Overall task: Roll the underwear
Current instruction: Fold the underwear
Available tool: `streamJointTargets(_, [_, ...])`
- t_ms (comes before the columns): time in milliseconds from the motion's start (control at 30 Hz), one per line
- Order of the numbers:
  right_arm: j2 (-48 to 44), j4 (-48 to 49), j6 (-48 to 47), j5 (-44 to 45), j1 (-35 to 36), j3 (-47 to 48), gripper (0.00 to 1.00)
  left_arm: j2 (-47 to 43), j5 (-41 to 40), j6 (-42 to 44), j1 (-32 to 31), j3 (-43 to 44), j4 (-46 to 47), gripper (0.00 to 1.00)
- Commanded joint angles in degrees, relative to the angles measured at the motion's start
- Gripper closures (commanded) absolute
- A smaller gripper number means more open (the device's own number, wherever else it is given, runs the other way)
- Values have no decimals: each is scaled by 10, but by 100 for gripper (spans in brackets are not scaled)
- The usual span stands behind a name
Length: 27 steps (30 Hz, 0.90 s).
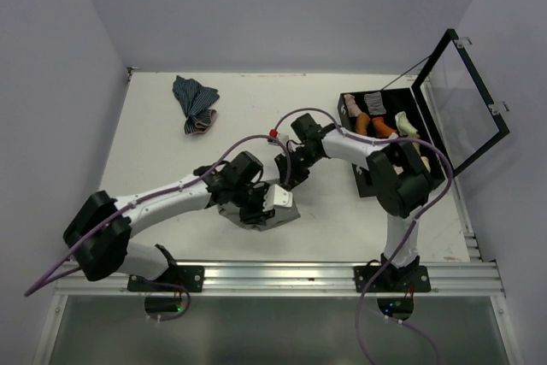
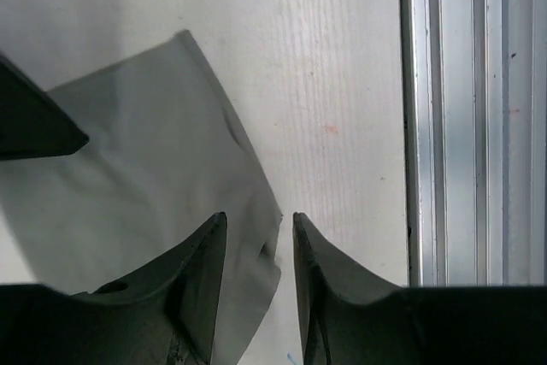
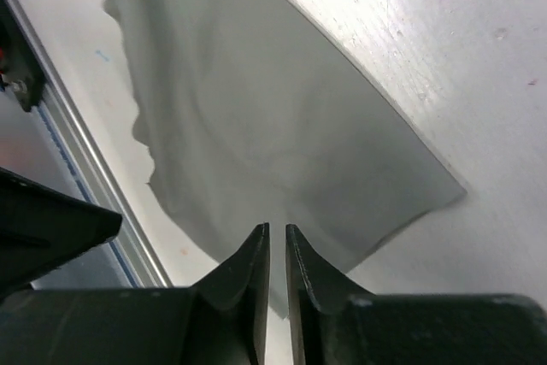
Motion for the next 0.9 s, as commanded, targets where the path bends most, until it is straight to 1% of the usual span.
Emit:
streamJointTargets(0, [-88, -30, -33, -32, -22, 22, 81, -78, -1, -31, 25, 33, -6, 59])
streamJointTargets(67, [-97, -42, -47, -34, -23, 23, 81, -94, 2, -57, 73, 50, -23, 55])
streamJointTargets(100, [-97, -56, -49, -47, -23, 22, 81, -92, 6, -67, 91, 54, -34, 50])
streamJointTargets(133, [-96, -64, -56, -56, -21, 23, 82, -89, 4, -77, 129, 56, -40, 49])
streamJointTargets(200, [-89, -81, -60, -56, -16, 19, 84, -76, 20, -88, 162, 53, -53, 49])
streamJointTargets(233, [-82, -82, -63, -54, -11, 15, 85, -60, 25, -92, 200, 45, -55, 49])
streamJointTargets(267, [-77, -81, -63, -51, -8, 5, 85, -50, 29, -103, 220, 40, -55, 49])
streamJointTargets(300, [-72, -78, -62, -45, -5, 1, 86, -37, 36, -104, 235, 38, -58, 52])
streamJointTargets(333, [-55, -80, -66, -41, 1, -3, 86, -12, 52, -104, 269, 35, -57, 53])
streamJointTargets(433, [-32, -73, -61, -31, 5, -10, 87, 42, 43, -106, 314, 52, -55, 56])
streamJointTargets(467, [-13, -70, -60, -18, 6, -14, 87, 55, 47, -97, 323, 55, -59, 57])
streamJointTargets(533, [7, -87, -67, -5, 5, -9, 87, 96, 42, -69, 334, 71, -93, 62])
streamJointTargets(567, [19, -96, -71, 4, 5, 1, 88, 105, 45, -23, 336, 75, -114, 66])
streamJointTargets(600, [28, -107, -73, 12, 5, 4, 88, 113, 48, 0, 338, 75, -146, 67])
streamJointTargets(667, [32, -116, -82, 19, 5, 9, 88, 111, 39, 59, 346, 67, -172, 68])
streamJointTargets(800, [34, -156, -112, 17, 5, 29, 88, 99, 1, 131, 346, 44, -213, 71])
streamJointTargets(833, [33, -164, -121, 12, 5, 41, 88, 93, -1, 149, 347, 43, -218, 71])
streamJointTargets(867, [31, -181, -130, 9, 5, 47, 88, 85, -1, 150, 351, 45, -215, 67])
